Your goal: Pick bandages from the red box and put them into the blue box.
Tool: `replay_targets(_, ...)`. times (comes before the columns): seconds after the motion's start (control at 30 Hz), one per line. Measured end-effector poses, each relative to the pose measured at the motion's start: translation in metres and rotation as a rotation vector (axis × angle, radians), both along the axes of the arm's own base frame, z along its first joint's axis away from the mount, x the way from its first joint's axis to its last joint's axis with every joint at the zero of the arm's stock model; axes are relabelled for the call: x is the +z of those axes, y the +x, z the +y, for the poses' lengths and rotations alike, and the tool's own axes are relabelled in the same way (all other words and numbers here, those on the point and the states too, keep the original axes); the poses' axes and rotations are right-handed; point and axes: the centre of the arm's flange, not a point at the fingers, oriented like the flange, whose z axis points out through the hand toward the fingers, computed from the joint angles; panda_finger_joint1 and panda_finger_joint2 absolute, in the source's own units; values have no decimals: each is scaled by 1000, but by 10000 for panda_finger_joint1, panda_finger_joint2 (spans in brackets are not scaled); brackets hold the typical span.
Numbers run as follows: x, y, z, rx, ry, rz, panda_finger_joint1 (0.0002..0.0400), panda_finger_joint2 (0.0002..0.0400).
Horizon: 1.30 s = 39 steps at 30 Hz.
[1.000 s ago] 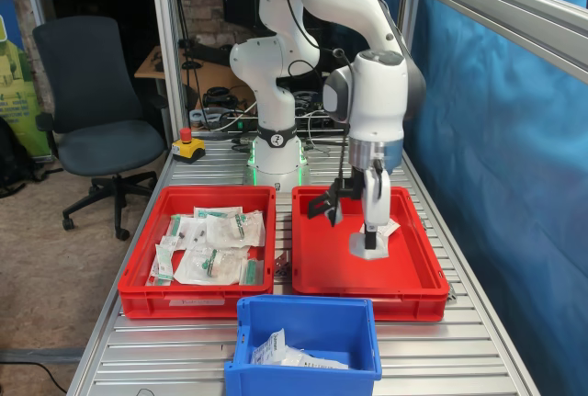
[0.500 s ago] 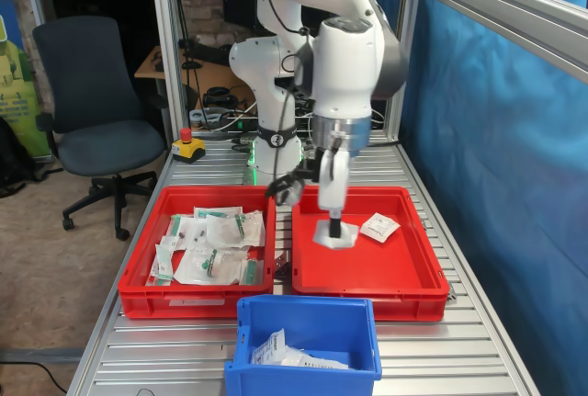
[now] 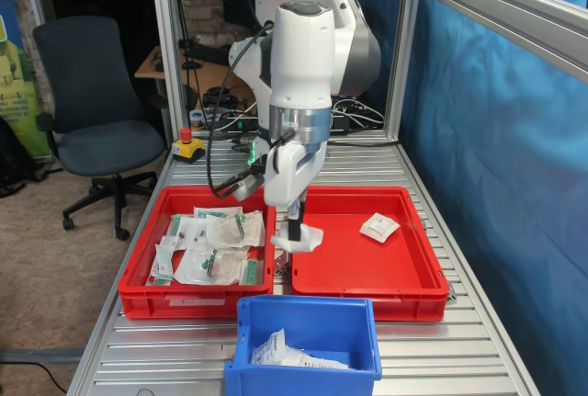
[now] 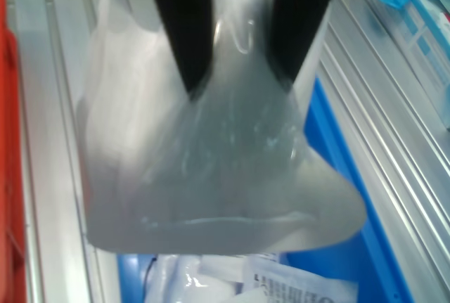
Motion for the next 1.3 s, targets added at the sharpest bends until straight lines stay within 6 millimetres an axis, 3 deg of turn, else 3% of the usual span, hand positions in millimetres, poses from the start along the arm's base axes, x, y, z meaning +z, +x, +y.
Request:
replay_targets(0.43,-23,32,-2,-4,-10,-5,47,47)
replay_targets(0.47,-32,38,-2,-4,-13,-1,47,47)
replay_targets(0.87,-58,51,-12,-18,-32,17,47,47)
replay_targets(1.3,-57,53,-22,-32,-43,11,47,47)
